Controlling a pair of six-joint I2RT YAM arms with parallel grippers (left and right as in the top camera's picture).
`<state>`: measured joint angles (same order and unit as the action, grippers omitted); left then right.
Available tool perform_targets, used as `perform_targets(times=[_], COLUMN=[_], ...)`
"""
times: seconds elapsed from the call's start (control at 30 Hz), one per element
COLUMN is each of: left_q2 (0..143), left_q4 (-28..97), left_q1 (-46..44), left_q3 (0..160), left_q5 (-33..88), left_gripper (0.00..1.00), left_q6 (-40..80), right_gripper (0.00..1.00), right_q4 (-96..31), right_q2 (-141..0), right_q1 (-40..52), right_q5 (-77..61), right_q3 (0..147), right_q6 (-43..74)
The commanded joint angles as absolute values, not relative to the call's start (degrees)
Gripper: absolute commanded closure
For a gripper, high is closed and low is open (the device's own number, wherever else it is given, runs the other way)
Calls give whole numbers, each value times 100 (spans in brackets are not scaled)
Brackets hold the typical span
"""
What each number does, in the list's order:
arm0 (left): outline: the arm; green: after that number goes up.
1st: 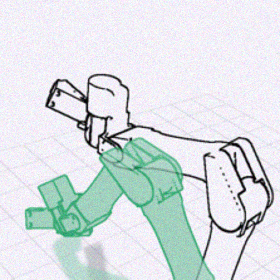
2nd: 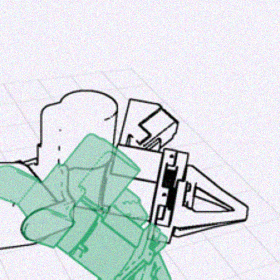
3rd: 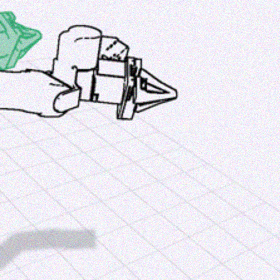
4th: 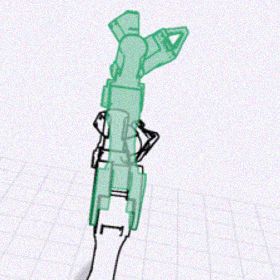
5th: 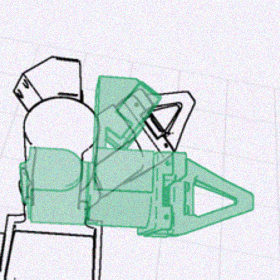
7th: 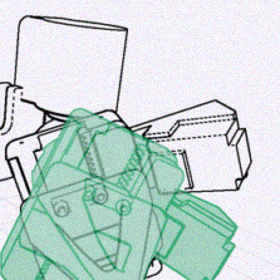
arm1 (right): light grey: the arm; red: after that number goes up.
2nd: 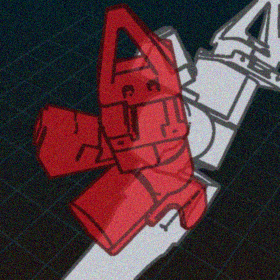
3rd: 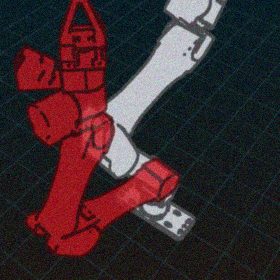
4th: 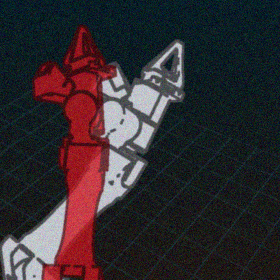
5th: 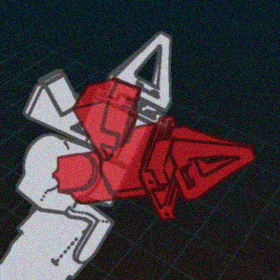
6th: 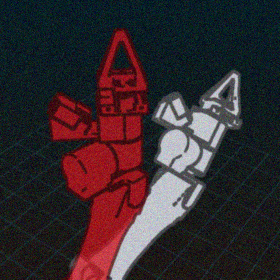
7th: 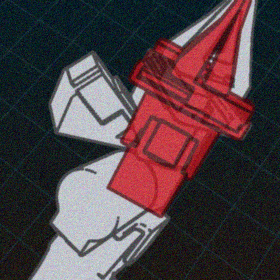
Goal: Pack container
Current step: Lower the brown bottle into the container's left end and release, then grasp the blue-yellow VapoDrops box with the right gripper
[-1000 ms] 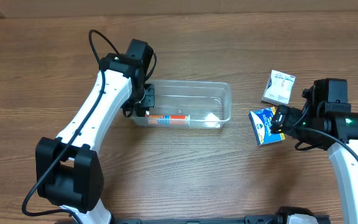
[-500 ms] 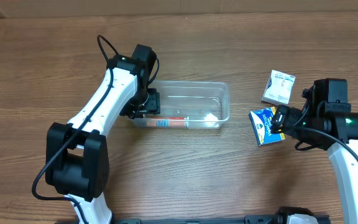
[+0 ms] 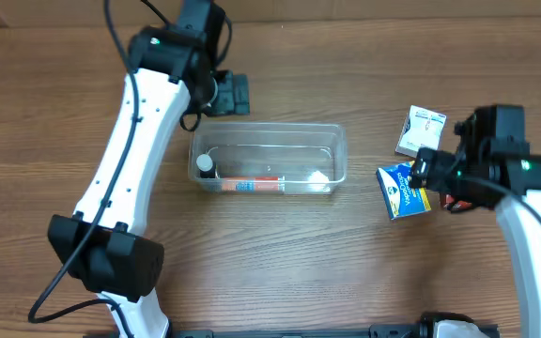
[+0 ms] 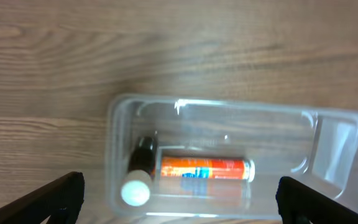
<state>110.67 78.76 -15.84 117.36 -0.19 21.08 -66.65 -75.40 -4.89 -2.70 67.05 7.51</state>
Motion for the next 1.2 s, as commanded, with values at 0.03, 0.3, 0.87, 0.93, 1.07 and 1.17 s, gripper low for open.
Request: perform_targets(times=[0.03, 0.3, 0.87, 0.93, 1.07, 1.17], left_q2=[10733, 10735, 10737, 10737, 10737, 10737], left_q4=[7889, 7839, 7808, 7819, 7883, 7909], left_q1=[-1031, -698, -701, -701, -701, -701], left_q3=[11966, 11961, 11961, 11961, 11961, 11961], left_q5=[10, 5, 5, 5, 5, 3], left_gripper=[0, 0, 0, 0, 0, 0], left_q6=[2403, 2314, 2226, 2224, 2226, 2226], right_gripper=[0, 0, 0, 0, 0, 0], right_q4=[-6630, -6434, -5577, -5540, -5389, -5315], right_q2=[-8718, -10256, -10383, -10396, -10492, -10547], right_q1=[-521, -467, -209, -209, -202, -187], right_q5=[-178, -285, -165, -165, -231, -242], right_q3=[6853, 6853, 6368, 6368, 6169, 6110], right_q6=[242, -364, -751, -746, -729, -622])
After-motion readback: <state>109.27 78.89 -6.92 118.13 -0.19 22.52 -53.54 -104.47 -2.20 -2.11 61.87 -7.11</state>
